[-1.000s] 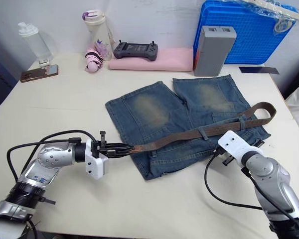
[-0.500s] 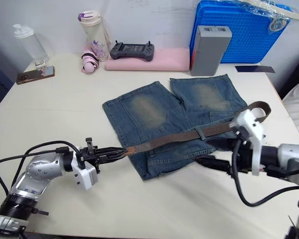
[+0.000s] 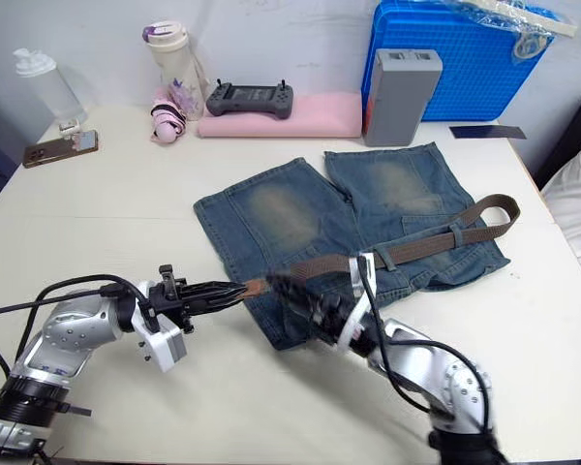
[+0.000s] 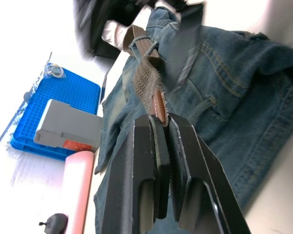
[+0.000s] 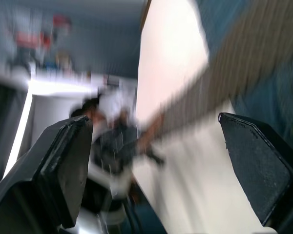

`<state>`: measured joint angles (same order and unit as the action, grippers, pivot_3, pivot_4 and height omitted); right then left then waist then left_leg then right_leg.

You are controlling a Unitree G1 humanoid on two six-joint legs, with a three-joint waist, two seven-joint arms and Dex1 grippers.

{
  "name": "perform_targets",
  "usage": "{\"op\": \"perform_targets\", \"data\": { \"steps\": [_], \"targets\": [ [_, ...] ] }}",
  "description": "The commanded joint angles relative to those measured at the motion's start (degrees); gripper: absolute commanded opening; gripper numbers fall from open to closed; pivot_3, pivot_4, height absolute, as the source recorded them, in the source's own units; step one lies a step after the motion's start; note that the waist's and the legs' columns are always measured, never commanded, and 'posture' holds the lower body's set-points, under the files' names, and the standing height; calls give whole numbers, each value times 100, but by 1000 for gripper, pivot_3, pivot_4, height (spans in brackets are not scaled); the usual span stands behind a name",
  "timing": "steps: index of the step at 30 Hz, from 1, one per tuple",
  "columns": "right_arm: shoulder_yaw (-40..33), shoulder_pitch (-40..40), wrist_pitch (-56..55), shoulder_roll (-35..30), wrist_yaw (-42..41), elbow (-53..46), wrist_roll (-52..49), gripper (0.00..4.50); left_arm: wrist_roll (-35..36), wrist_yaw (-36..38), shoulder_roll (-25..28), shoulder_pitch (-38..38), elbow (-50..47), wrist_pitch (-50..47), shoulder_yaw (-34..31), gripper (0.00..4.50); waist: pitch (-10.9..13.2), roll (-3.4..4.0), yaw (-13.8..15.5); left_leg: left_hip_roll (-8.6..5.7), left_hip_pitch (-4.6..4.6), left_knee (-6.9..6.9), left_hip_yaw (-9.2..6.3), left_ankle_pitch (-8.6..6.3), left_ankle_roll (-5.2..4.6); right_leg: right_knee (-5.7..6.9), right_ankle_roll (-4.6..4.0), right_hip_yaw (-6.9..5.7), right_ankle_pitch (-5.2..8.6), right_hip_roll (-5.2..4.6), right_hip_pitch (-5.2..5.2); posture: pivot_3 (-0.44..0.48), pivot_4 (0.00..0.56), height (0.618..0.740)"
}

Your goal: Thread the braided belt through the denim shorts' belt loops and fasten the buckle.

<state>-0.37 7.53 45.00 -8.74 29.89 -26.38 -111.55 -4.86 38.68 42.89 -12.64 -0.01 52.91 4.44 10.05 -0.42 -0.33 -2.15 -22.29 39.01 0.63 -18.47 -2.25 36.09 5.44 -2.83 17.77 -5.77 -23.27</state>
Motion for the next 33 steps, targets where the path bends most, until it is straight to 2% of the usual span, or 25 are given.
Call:
{"op": "perform_targets", "data": {
  "steps": [1,12,15,22,23,30,33],
  "targets": [
    [-112,56,-477,471,765,-186,-145,4410,27,-100,84,41,-286,-40,-126,19,0,0,0,0,-1,-1,-1,0,0,7,0,0,0,0,-3,0,150,725],
    [-466,10,-477,572,1205,-130,-145,4410,62,-92,206,44,-241,-83,-131,19,1,3,-8,0,-5,-6,1,-6,-8,24,-1,6,1,0,-16,0,150,725],
    [-531,-29,-482,491,1261,-96,-145,3637,58,-95,209,42,-223,-88,-132,19,1,4,-5,0,-5,-6,1,-6,-8,24,-2,7,1,0,-16,0,150,725],
    [-619,-23,-586,522,1235,-81,-145,180,53,-85,233,16,-209,-100,-128,19,1,4,-6,0,-5,-6,2,-6,-8,25,-2,10,1,0,-16,0,150,725],
    [-624,-14,-595,533,1228,-73,-145,76,51,-84,233,13,-211,-102,-125,19,1,4,-6,0,-5,-6,2,-6,-8,24,-2,10,1,0,-16,0,150,725],
    [-631,49,-647,477,1168,8,-145,76,263,24,260,87,-261,-418,-72,19,1,4,-7,0,-5,-7,2,-6,-8,24,-2,11,1,-1,-16,0,150,725],
    [-711,69,-638,209,955,14,-145,0,861,277,329,319,-455,-1070,-34,1151,2,6,-15,0,-5,-8,2,-6,-9,22,-2,12,1,-1,-16,0,150,725]
  ]
}}
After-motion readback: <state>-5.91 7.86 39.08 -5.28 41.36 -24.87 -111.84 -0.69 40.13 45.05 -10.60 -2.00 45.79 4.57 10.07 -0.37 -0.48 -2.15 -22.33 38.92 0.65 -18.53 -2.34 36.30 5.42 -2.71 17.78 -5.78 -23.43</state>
